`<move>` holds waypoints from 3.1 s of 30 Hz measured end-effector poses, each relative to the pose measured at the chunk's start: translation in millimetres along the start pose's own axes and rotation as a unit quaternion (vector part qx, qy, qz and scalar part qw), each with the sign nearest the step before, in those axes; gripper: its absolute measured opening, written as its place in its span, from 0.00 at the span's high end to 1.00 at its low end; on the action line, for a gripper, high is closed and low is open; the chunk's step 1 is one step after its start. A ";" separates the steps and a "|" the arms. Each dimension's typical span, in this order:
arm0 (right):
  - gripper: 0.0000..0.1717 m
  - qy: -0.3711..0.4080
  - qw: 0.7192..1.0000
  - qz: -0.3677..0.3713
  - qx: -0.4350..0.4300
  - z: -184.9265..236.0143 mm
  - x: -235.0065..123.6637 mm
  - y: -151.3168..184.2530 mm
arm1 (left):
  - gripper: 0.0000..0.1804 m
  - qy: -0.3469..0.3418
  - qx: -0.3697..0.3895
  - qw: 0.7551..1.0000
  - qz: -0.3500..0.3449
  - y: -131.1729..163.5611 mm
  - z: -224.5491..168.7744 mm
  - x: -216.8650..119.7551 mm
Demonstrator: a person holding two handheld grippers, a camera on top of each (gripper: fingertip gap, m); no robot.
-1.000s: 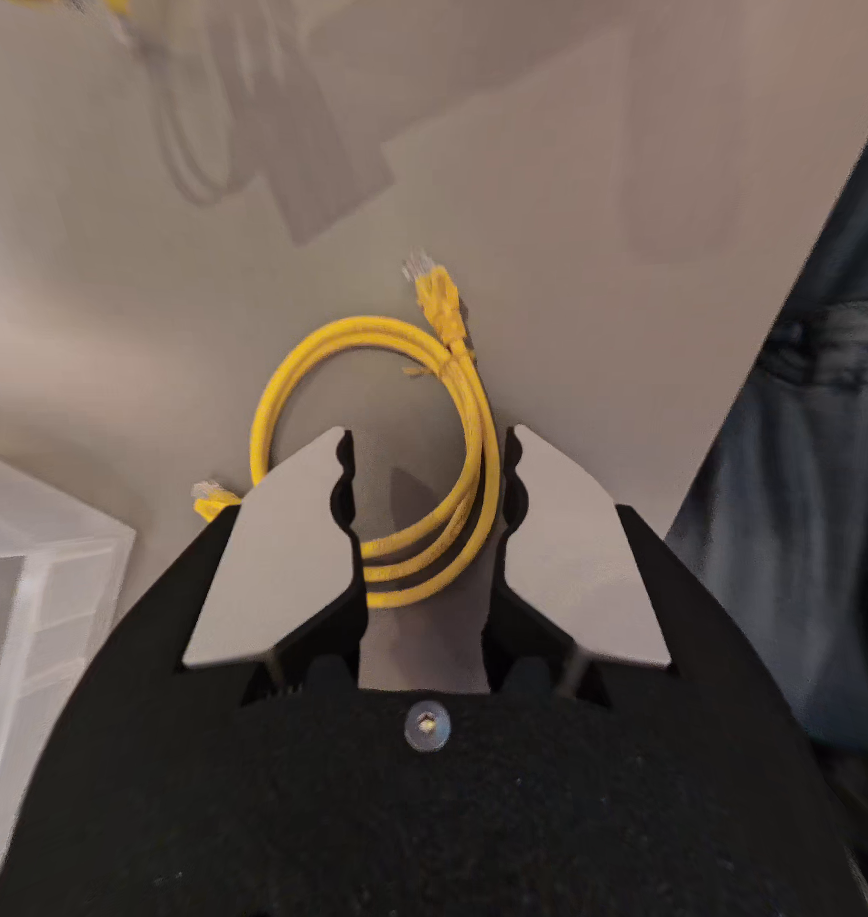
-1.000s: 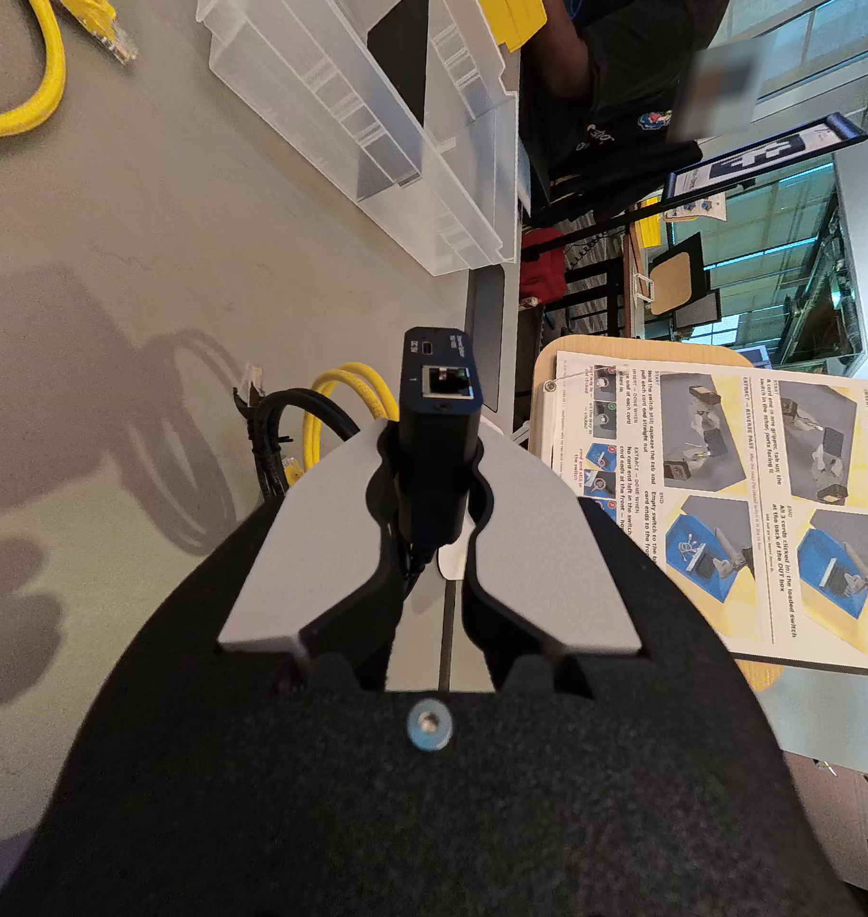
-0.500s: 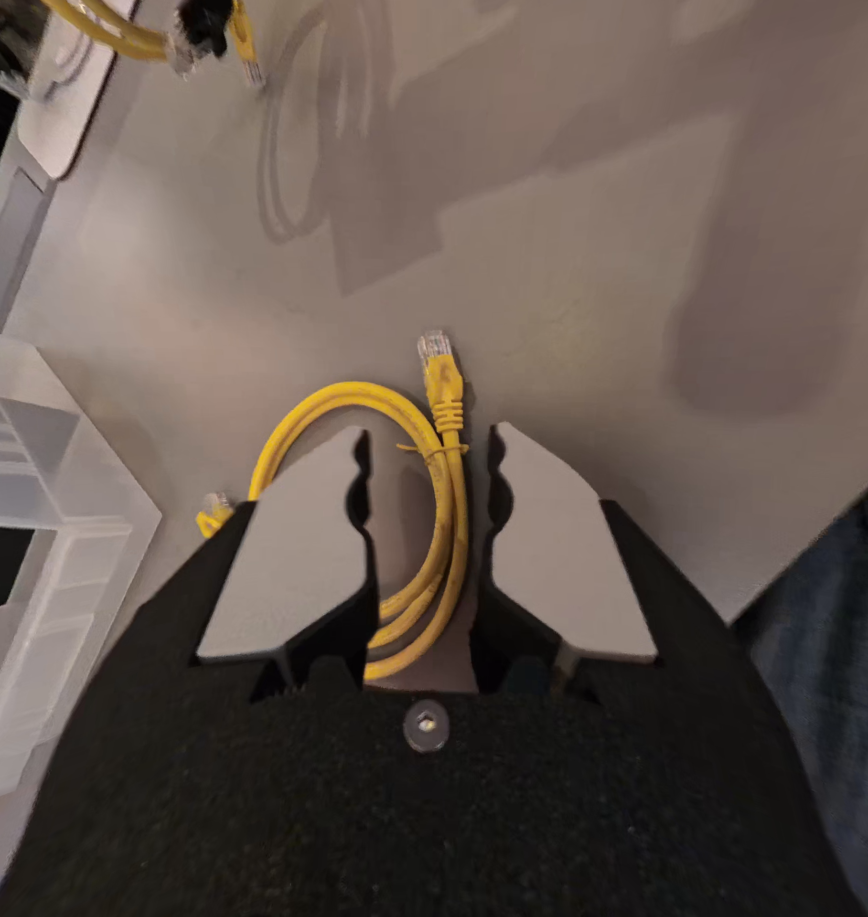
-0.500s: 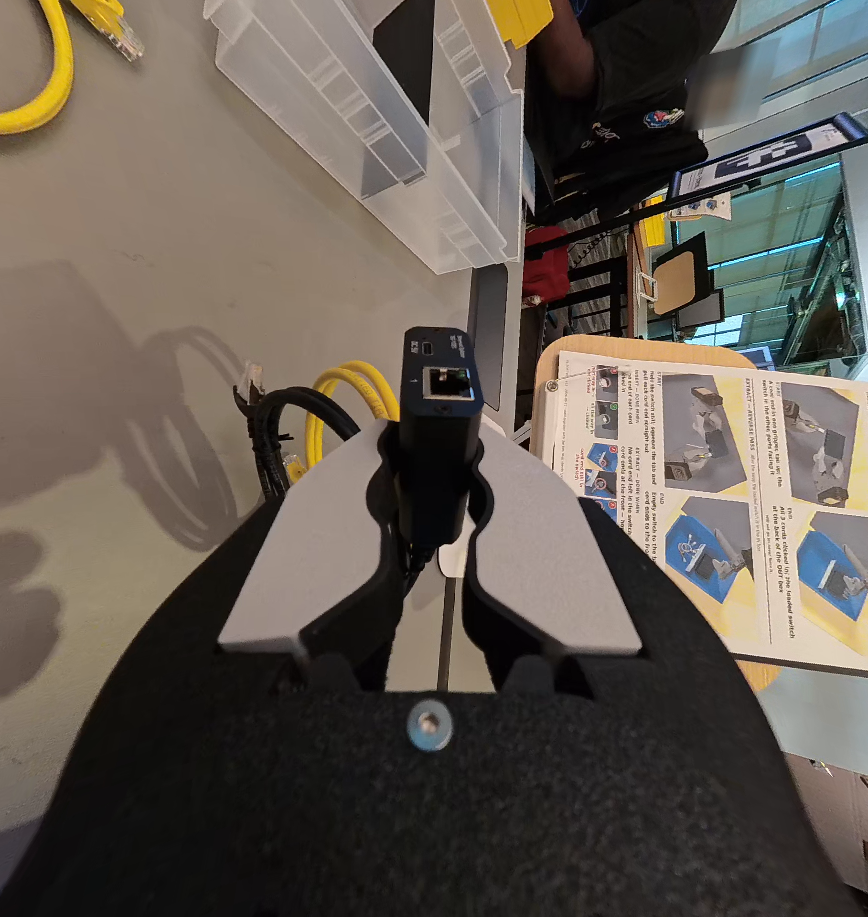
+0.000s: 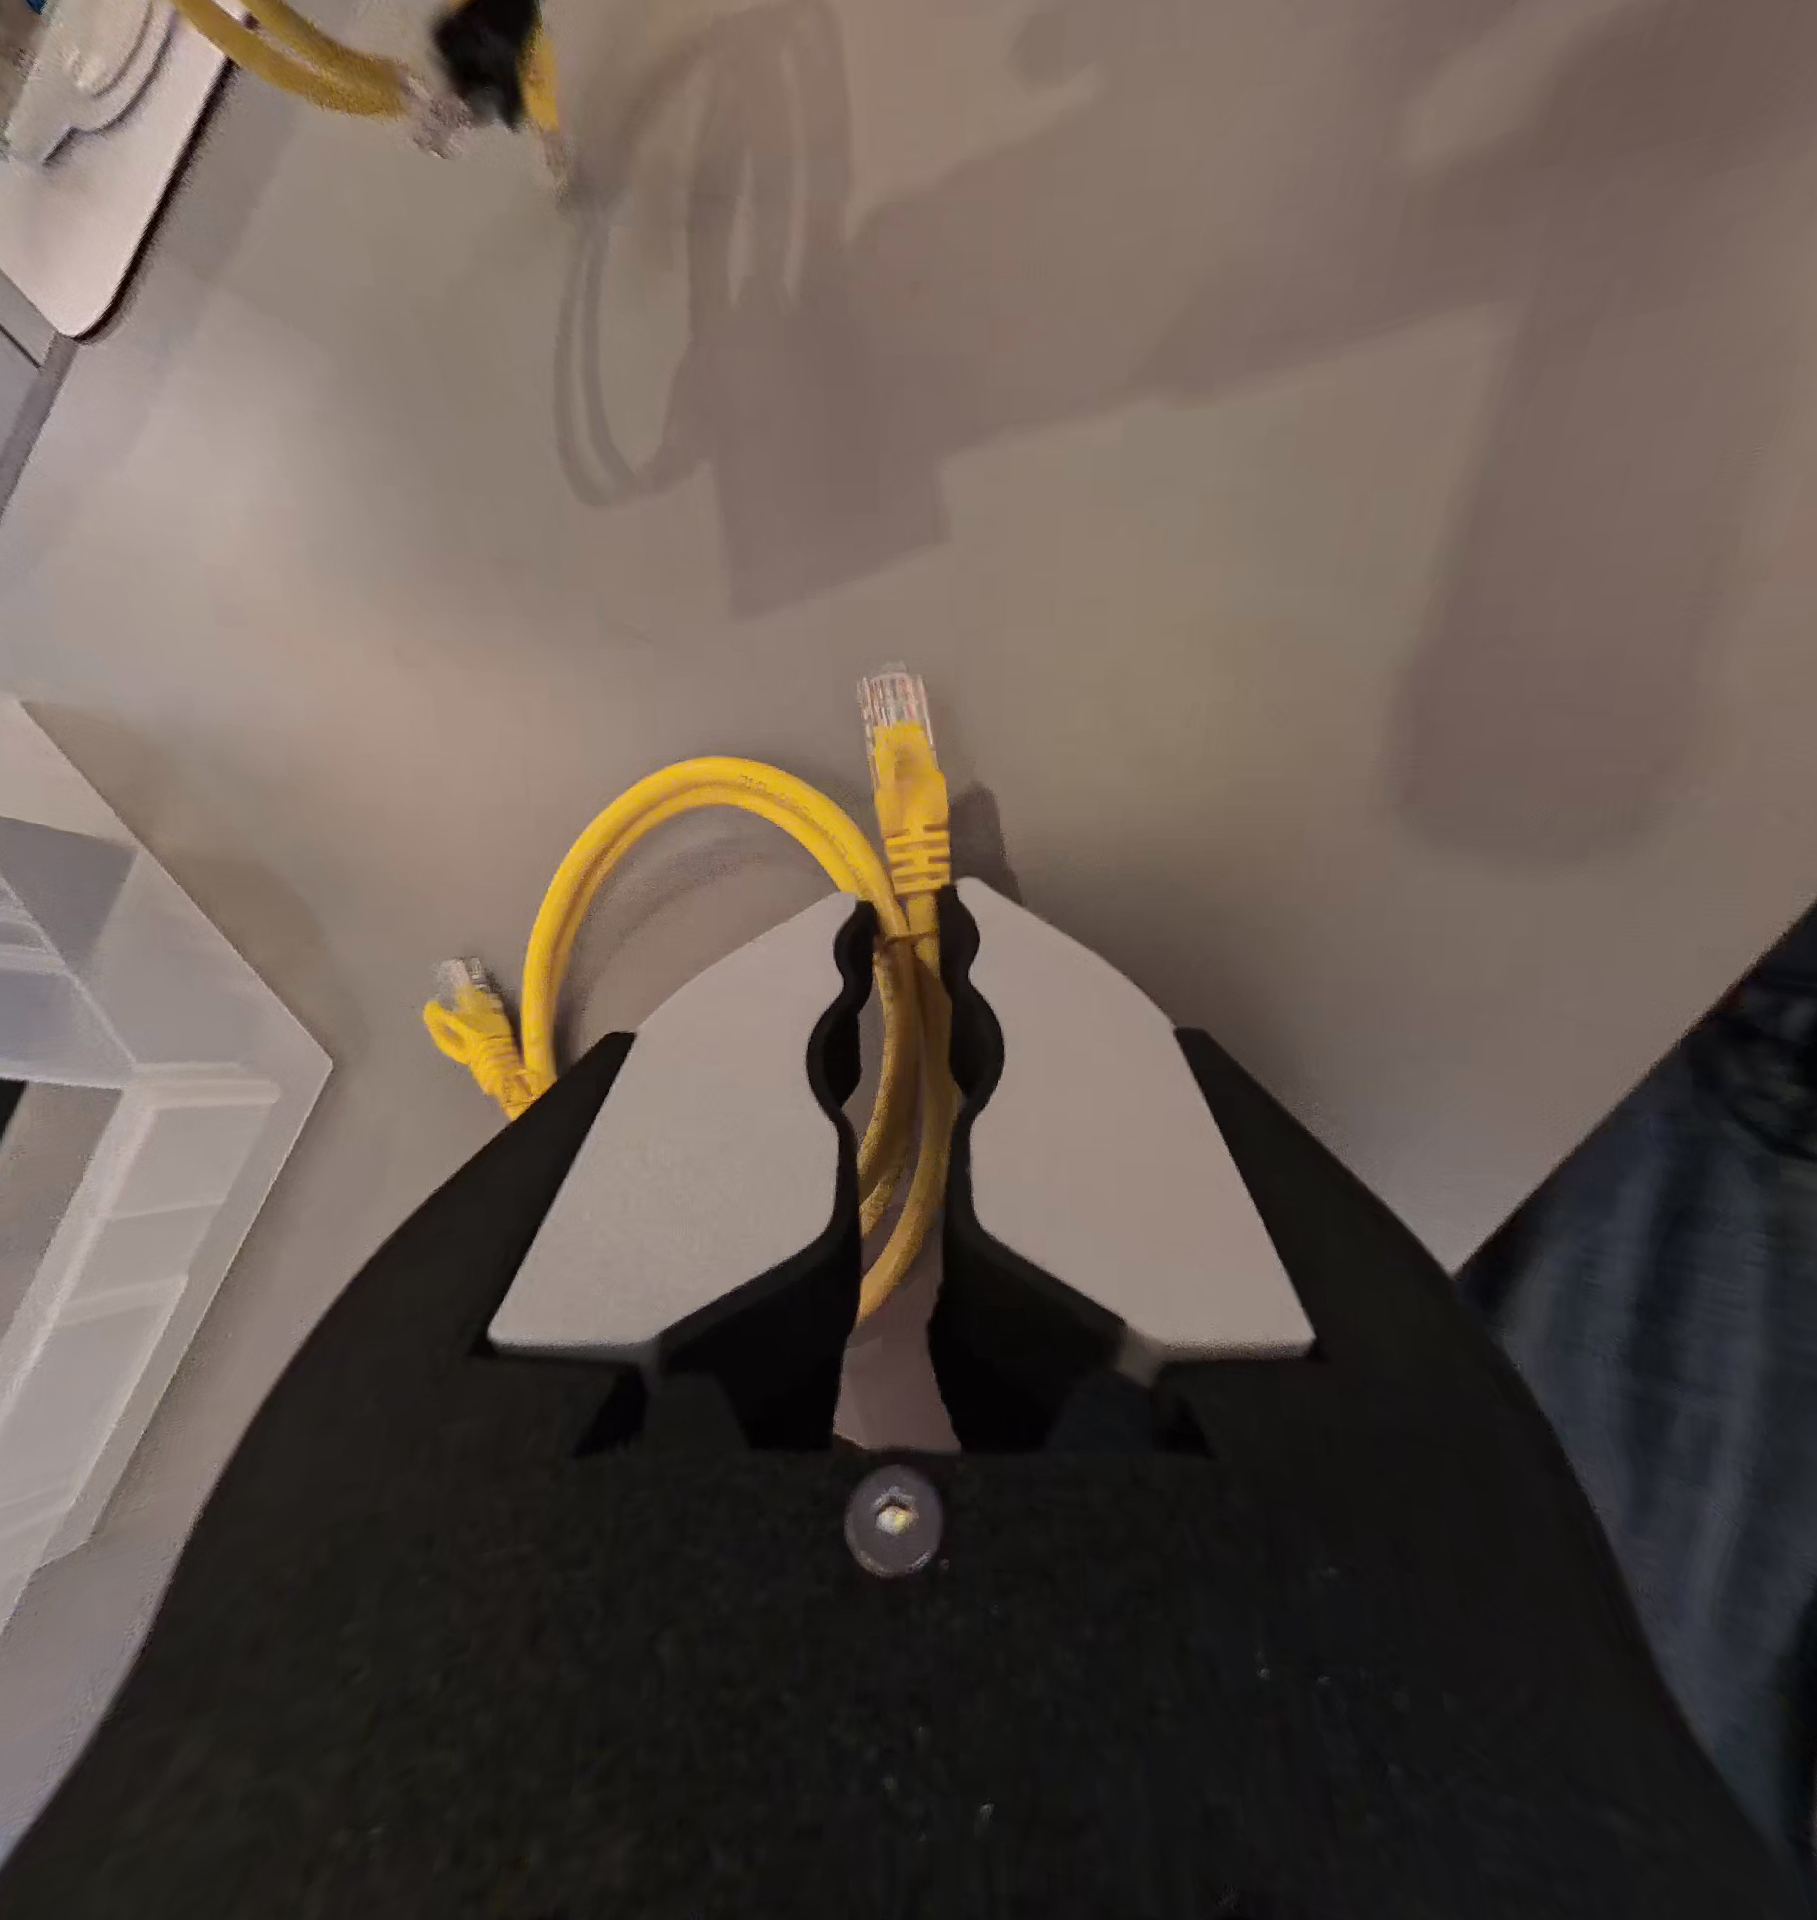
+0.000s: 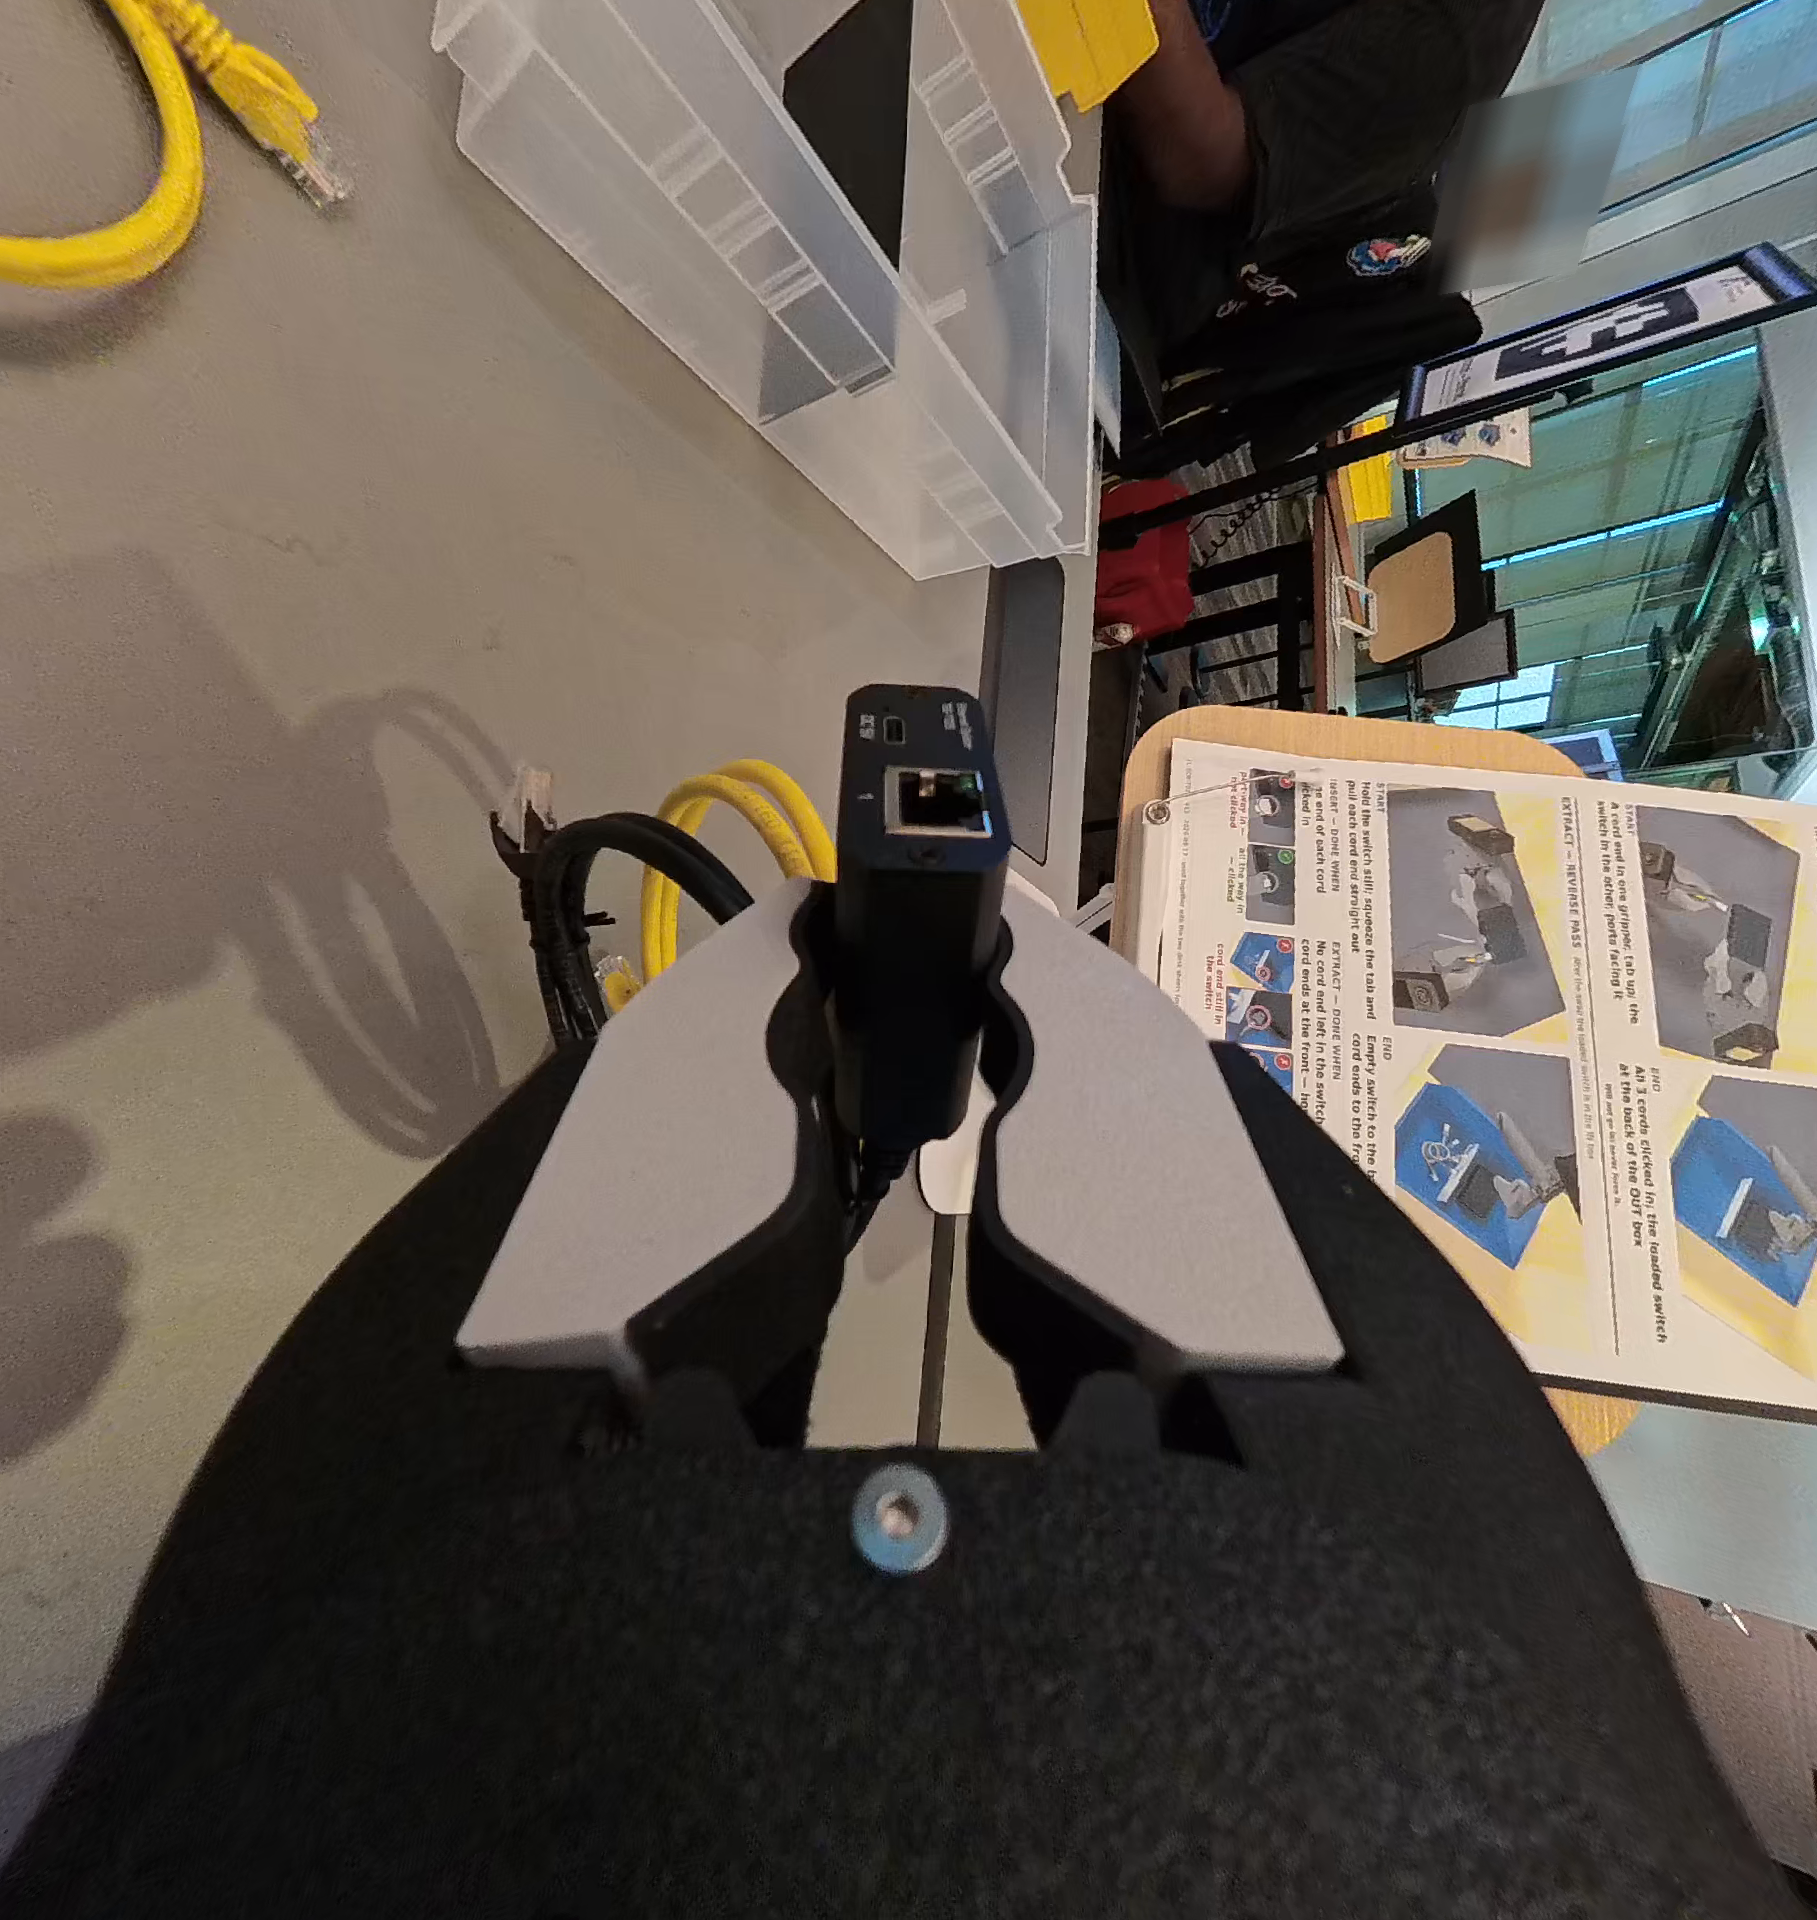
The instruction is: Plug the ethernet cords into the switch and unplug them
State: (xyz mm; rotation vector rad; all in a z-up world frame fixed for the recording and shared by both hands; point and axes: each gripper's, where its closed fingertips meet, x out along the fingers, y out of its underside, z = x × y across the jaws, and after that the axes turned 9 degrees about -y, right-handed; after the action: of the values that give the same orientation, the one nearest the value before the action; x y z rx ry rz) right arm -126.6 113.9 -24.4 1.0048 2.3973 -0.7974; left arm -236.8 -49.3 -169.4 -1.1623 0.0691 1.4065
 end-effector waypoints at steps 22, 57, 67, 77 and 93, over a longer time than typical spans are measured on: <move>0.86 0.068 0.994 0.016 -0.084 -2.0 1.6 -24.5 | 0.94 0.293 -0.189 0.931 0.104 -150.7 91.4 -52.0; 0.86 0.060 0.992 0.072 -0.081 1.5 13.4 -15.4 | 0.95 0.226 -0.183 0.955 0.064 -165.8 106.2 -18.4; 0.86 0.048 0.995 0.068 -0.063 3.4 18.3 -6.1 | 0.80 0.119 -0.227 0.951 -0.172 -175.1 112.2 -60.7; 0.86 0.041 0.996 0.042 -0.069 8.9 20.2 -17.1 | 0.81 0.101 -0.249 0.948 -0.171 -162.6 104.2 -40.1; 0.86 0.037 0.996 0.026 -0.077 13.8 17.2 -27.7 | 0.93 0.093 -0.245 0.955 -0.139 -156.9 95.4 -22.8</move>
State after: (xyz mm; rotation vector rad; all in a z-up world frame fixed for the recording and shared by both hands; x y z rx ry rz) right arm -156.2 97.8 -35.0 1.0474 2.4409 -0.5558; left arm -176.1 36.0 -16.8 -1.6435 -0.3180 1.0868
